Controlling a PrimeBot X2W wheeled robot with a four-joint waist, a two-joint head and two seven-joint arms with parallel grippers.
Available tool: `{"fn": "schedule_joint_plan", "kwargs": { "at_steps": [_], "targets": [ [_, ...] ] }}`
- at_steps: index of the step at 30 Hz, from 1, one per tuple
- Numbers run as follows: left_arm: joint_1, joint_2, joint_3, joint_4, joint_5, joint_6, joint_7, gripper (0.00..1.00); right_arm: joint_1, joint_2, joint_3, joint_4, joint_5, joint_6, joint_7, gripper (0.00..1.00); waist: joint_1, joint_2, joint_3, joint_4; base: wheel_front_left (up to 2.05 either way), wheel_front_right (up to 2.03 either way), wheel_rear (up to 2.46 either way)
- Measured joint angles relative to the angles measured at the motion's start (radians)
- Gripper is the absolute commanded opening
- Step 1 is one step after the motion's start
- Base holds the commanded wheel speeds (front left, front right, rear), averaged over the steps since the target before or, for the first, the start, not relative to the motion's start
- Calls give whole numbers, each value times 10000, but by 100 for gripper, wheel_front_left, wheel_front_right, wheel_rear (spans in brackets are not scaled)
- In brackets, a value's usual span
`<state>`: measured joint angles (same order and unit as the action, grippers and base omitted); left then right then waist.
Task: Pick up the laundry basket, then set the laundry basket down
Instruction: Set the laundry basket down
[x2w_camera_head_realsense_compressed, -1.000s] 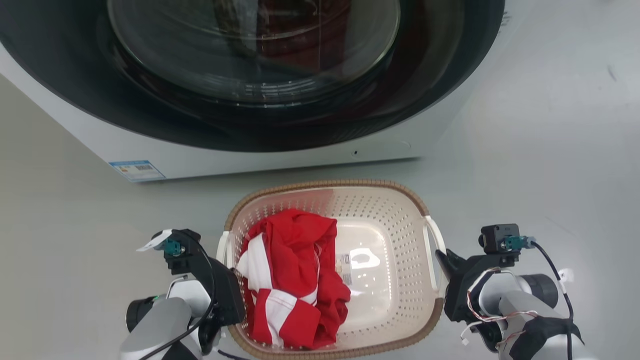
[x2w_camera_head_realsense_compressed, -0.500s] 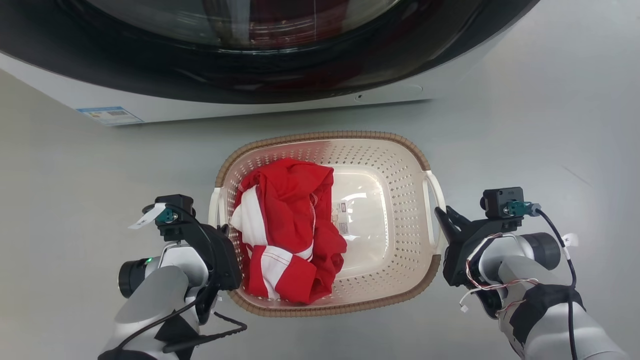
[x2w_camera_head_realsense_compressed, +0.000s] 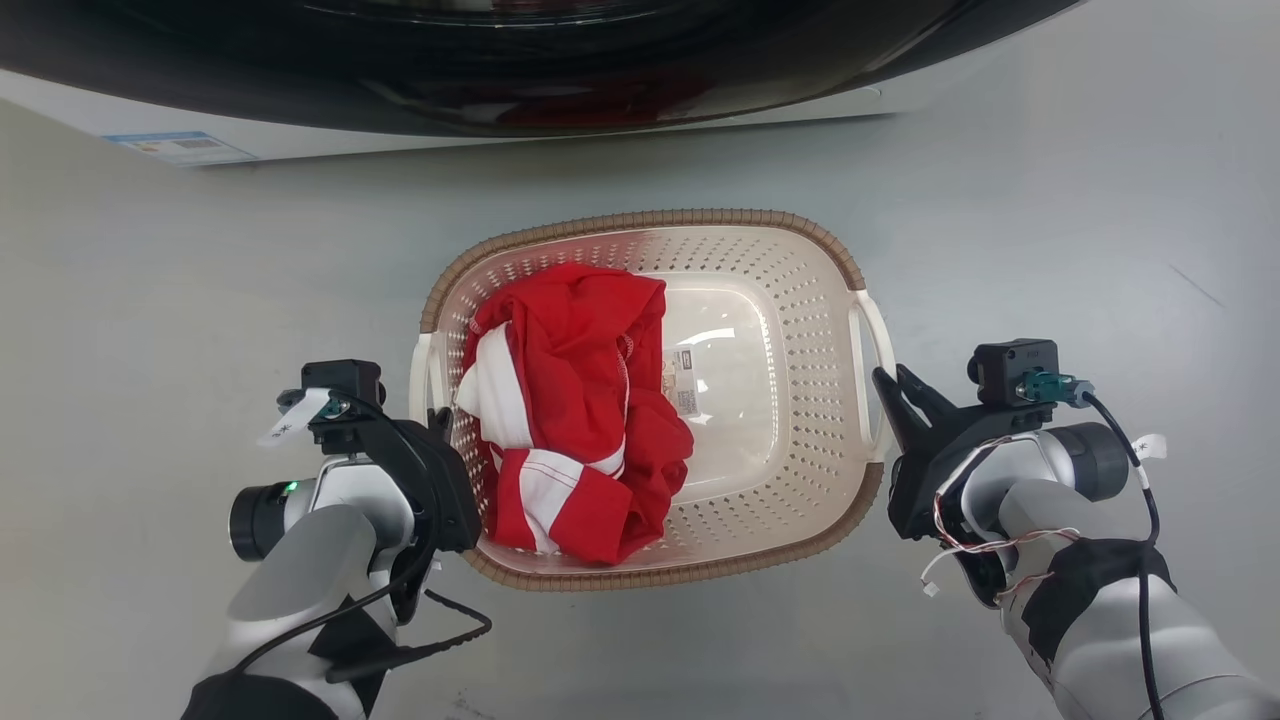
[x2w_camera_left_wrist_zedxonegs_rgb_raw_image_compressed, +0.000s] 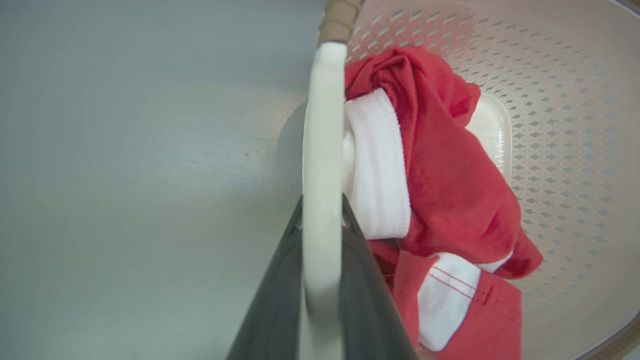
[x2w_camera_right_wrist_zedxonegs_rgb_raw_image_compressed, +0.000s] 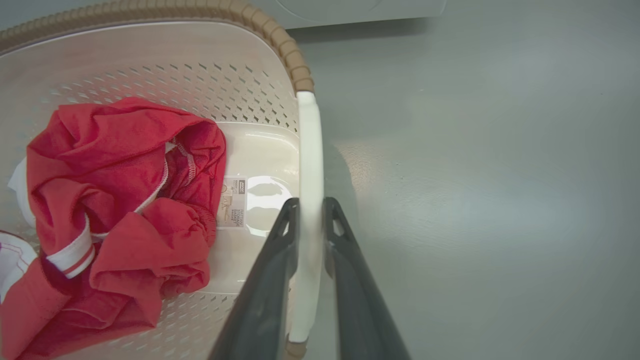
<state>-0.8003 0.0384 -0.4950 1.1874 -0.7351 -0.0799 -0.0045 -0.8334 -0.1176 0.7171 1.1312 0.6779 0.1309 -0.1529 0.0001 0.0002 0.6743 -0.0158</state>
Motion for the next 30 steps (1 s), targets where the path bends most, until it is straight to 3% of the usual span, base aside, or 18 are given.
{"fn": "schedule_joint_plan", "kwargs": {
  "at_steps": [30],
  "targets": [
    [-433,-13,-347,393,136,-2,-1083,0,-382,-33,180,127,150,2,-773,0,-2,-3,1084,39,0,0,0]
  ]
}}
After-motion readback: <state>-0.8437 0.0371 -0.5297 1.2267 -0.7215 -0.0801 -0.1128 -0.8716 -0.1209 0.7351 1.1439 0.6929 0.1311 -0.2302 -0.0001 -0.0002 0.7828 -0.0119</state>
